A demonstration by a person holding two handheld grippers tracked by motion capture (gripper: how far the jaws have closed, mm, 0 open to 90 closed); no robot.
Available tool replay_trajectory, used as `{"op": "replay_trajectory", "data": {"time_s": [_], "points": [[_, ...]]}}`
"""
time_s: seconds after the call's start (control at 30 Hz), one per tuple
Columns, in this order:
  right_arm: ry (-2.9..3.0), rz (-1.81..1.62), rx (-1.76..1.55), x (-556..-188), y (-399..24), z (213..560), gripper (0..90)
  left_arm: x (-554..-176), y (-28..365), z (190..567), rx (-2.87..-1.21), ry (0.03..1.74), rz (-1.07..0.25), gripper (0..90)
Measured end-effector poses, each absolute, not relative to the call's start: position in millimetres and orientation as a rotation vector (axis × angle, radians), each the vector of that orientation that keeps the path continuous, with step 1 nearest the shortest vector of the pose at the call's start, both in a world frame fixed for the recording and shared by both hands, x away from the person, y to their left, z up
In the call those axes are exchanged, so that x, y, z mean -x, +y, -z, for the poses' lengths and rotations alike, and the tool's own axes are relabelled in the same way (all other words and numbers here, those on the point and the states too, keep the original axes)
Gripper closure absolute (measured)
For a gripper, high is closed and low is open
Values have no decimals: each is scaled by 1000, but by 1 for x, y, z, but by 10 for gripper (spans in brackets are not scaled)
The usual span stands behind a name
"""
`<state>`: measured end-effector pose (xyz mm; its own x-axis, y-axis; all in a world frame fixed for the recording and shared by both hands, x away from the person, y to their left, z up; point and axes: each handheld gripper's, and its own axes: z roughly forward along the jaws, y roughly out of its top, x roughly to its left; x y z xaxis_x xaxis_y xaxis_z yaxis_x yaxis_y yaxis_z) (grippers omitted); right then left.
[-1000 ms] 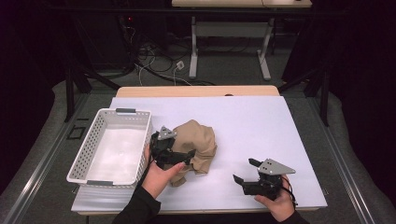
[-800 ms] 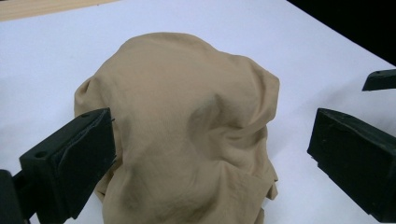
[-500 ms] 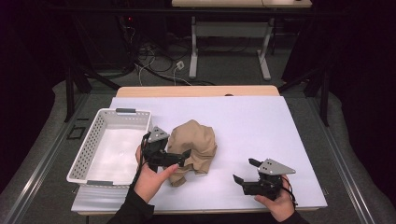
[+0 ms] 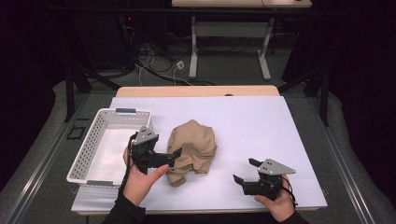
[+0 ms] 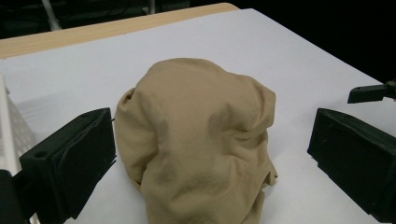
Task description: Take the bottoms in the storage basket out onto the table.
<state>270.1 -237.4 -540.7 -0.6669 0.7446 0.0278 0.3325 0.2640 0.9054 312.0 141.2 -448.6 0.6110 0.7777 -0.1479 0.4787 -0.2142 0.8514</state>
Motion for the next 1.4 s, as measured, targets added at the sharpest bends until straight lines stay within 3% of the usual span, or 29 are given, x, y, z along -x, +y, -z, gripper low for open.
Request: {"op": "replay_trajectory", "data": {"time_s": [1.4], "points": [[2142, -1368, -974, -270, -237, 541, 141, -292, 239, 468, -1678, 1254, -543, 7]]}}
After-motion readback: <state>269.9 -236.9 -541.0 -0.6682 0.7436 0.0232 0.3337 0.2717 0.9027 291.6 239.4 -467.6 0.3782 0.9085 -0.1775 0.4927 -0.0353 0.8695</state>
